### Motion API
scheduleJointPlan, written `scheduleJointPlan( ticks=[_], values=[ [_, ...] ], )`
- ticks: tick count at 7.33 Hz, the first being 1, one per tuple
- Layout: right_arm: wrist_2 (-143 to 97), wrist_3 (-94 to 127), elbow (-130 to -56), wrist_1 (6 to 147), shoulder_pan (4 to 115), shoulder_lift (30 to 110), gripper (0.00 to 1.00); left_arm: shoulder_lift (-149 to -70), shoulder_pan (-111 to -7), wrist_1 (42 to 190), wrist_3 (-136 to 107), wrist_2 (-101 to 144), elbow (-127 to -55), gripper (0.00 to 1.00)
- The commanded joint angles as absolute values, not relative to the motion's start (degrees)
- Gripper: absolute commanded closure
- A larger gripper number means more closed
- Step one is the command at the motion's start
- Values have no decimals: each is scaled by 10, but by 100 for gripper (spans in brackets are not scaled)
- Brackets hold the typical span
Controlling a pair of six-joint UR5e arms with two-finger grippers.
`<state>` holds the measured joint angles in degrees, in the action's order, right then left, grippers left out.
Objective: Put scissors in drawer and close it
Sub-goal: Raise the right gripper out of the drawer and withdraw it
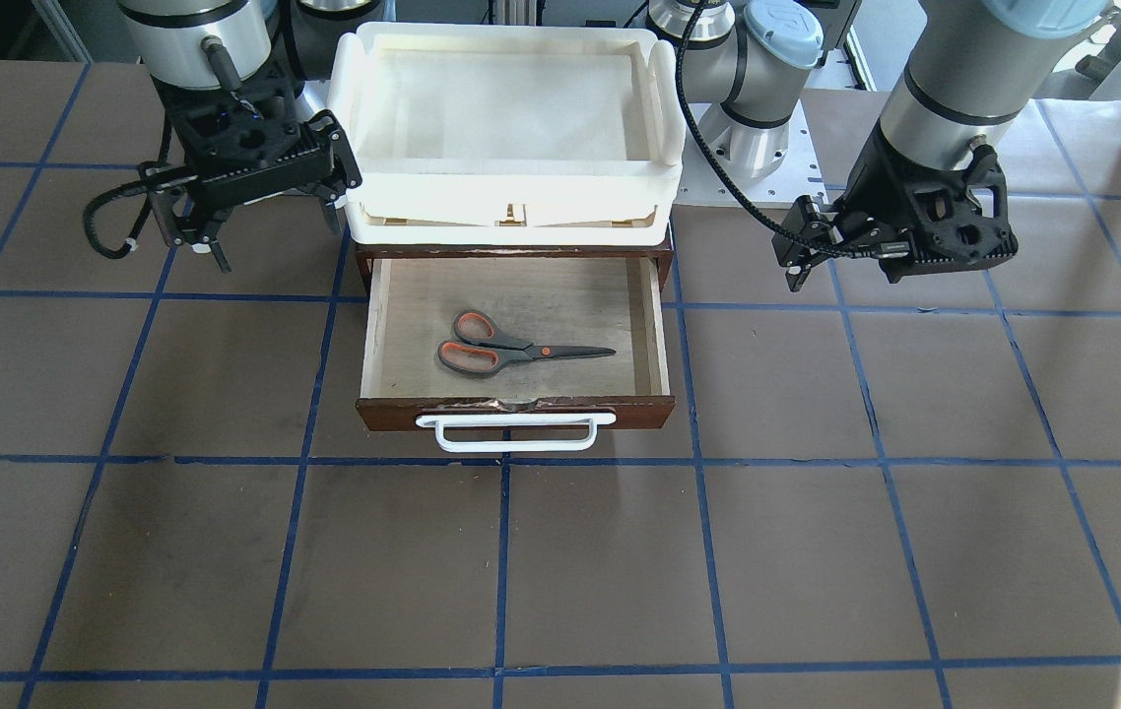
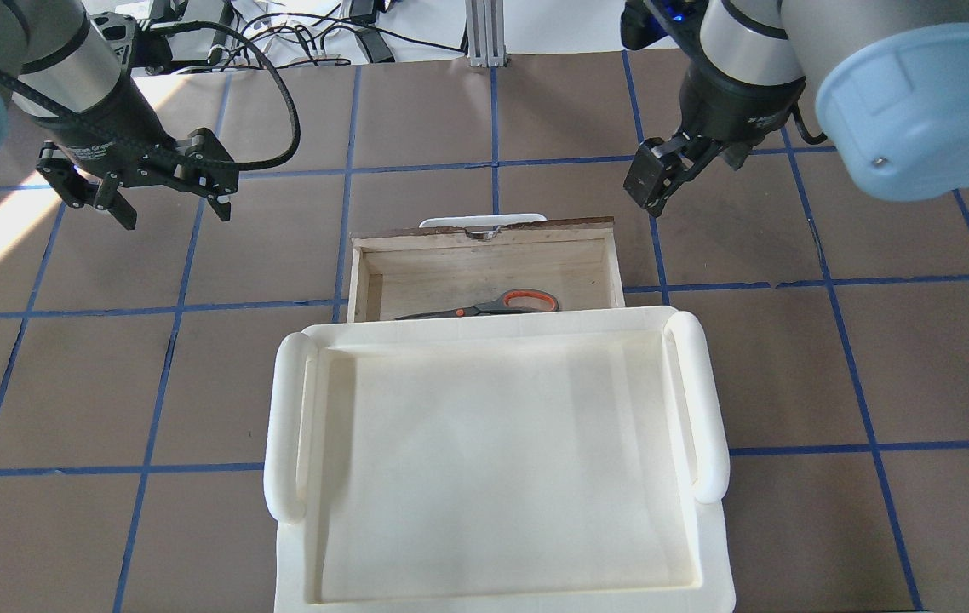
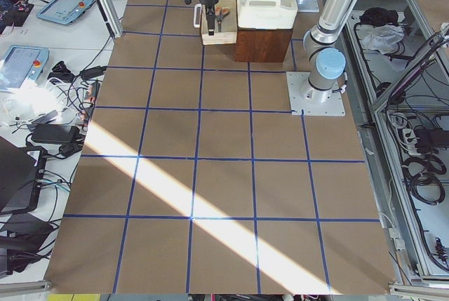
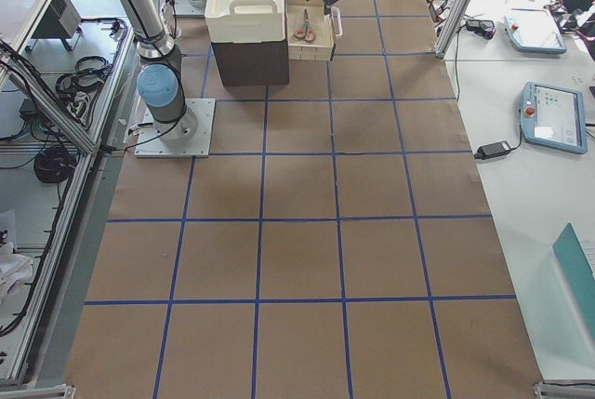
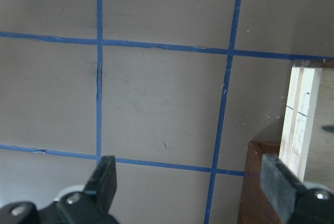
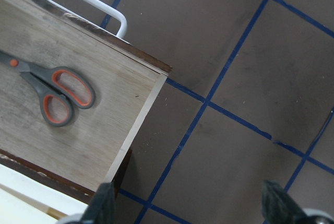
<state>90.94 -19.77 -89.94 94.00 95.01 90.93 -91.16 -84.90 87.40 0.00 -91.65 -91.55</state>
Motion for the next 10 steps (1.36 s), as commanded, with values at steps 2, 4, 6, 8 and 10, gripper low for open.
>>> scheduleJointPlan(
  ticks=[2, 4, 6, 8, 10],
  values=[
    [900, 12, -866, 940, 927, 902, 0, -963, -875, 780, -32, -889, -907, 0],
    [909, 24, -851, 937, 927, 889, 0, -1010, -919, 778, -76, -889, -862, 0],
    [911, 25, -854, 934, 926, 893, 0, -1069, -958, 719, -124, -881, -840, 0],
    [910, 25, -856, 934, 925, 893, 0, -1116, -990, 679, -192, -881, -836, 0],
    [908, 30, -859, 936, 925, 893, 0, -1153, -1015, 665, -214, -882, -834, 0]
  ],
)
